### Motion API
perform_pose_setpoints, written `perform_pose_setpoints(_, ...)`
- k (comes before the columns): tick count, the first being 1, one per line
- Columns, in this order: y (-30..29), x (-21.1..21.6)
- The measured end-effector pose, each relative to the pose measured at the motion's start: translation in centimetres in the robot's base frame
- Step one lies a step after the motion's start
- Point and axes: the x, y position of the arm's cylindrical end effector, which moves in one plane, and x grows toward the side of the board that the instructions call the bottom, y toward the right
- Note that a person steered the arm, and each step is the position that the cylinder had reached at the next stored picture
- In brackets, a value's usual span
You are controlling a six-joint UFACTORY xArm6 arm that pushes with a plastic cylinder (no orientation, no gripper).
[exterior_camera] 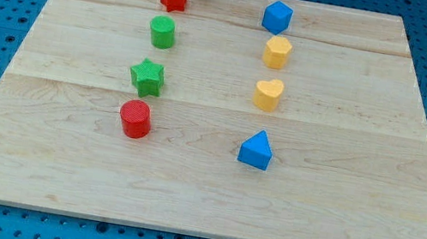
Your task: Slide red star towards center left
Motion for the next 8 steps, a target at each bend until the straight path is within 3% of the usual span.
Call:
perform_pose_setpoints(2, -0.6, 1.4)
perform_pose_setpoints(4, -4.9, 1.6)
perform_pose_setpoints(8, -4.9, 5.2)
